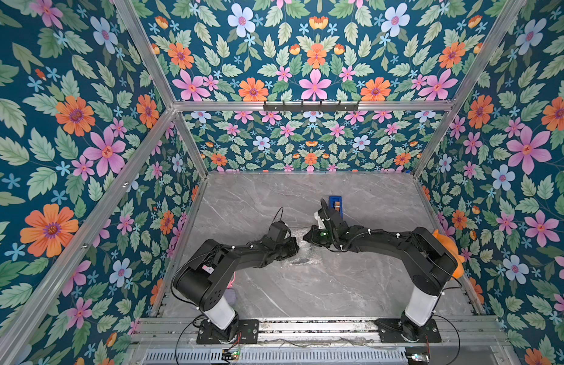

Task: Wrap dinner plates in bubble wrap
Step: Stick the tape on the bubble wrap.

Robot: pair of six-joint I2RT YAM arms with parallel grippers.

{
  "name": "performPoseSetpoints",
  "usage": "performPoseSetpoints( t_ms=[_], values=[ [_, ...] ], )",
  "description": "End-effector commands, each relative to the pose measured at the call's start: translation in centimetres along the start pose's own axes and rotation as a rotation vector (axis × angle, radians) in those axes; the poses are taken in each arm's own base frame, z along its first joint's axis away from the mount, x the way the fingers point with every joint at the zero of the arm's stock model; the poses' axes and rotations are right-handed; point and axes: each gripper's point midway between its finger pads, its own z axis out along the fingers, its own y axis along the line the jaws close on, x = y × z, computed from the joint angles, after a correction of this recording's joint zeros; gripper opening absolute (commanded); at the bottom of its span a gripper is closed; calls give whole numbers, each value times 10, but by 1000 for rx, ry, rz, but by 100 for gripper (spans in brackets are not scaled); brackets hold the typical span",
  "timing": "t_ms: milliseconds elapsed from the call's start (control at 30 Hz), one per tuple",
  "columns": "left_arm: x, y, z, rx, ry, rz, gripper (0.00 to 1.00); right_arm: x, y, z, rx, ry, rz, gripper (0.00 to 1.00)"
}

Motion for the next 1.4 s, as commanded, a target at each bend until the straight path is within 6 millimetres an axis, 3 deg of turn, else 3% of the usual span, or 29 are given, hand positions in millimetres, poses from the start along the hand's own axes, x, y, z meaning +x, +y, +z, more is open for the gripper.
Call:
performPoseSetpoints(
  t_ms=[0, 100, 333, 433, 567, 667, 900, 1033, 1167, 1367],
  values=[
    [19, 27, 0, -108, 64, -23, 0, 3, 3, 0, 3, 35, -9, 12],
    [19, 27, 1, -110, 68, -23, 0, 4, -4, 12, 20, 51, 4, 11],
    [19, 27, 1, -112, 72, -21, 0, 0, -57, 39, 68, 51, 123, 8],
    [18, 27, 0, -115, 71, -18, 0, -3, -50, 32, 53, 46, 116, 7],
    [18, 27, -1, -116, 69, -18, 0, -20, -19, 6, 17, -4, 69, 8],
    [18, 26, 0, -114, 71, -18, 0, -27, -10, 0, 9, -18, 51, 10],
    [18, 26, -2, -119, 70, -13, 0, -16, -40, 33, 63, 31, 85, 8],
    [17, 27, -3, -126, 70, -5, 0, -9, -53, 38, 89, 41, 104, 8],
    [14, 22, -7, -131, 66, 17, 1, -15, -31, 16, 49, 14, 75, 12],
    [-11, -9, -25, -106, 18, 71, 20, -20, 27, -54, 20, -38, -63, 31]
  ],
)
